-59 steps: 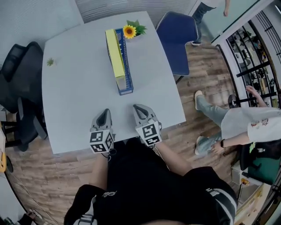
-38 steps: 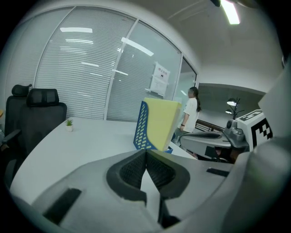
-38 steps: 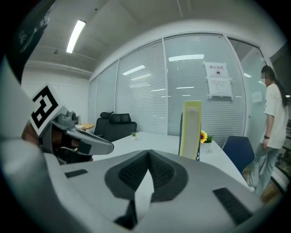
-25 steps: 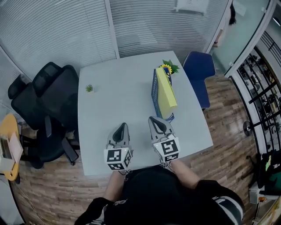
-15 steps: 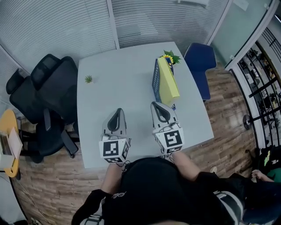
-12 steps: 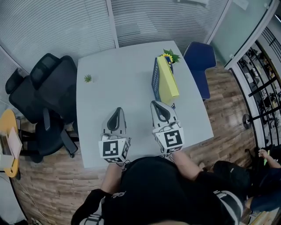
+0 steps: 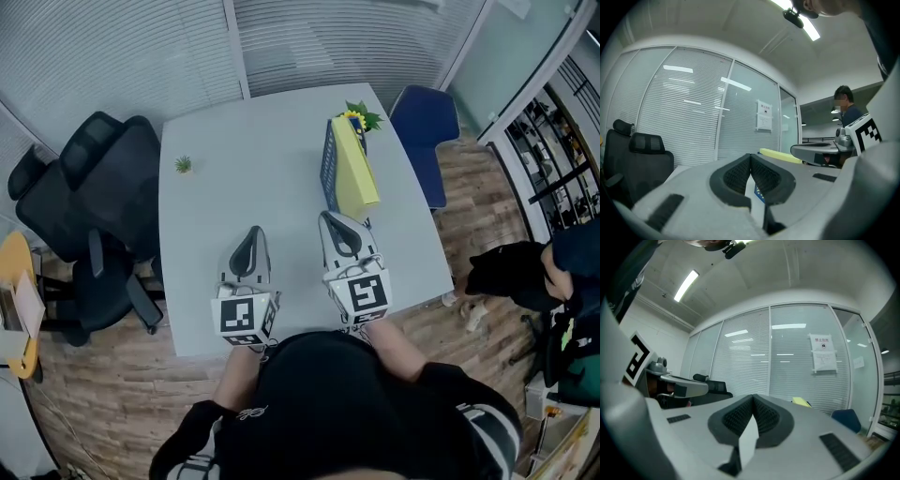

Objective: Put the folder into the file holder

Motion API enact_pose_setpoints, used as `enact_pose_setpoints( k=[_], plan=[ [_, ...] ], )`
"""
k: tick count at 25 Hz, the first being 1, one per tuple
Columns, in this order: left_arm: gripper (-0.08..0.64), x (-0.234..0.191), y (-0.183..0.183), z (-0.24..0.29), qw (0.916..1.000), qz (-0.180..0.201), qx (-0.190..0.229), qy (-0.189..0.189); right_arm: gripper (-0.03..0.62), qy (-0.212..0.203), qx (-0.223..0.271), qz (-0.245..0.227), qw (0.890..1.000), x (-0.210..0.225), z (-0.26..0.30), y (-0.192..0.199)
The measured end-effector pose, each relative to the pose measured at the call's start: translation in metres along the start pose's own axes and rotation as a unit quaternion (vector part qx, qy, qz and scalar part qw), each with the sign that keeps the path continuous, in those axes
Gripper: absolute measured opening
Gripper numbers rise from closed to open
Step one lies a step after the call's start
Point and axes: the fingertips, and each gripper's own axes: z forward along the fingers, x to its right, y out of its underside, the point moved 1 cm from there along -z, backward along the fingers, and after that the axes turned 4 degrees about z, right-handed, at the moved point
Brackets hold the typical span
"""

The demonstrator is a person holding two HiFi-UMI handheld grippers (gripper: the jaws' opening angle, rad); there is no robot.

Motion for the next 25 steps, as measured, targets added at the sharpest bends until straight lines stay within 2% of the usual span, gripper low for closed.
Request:
enact_pose_setpoints(
  k=[25],
  plan=[
    [-0.002, 0.03, 0.016, 0.026, 0.9993, -0.009, -0.017, 0.032, 0.003, 0.027, -0.004, 0.012, 1.0, 0.033, -0.017, 0.01]
  ],
)
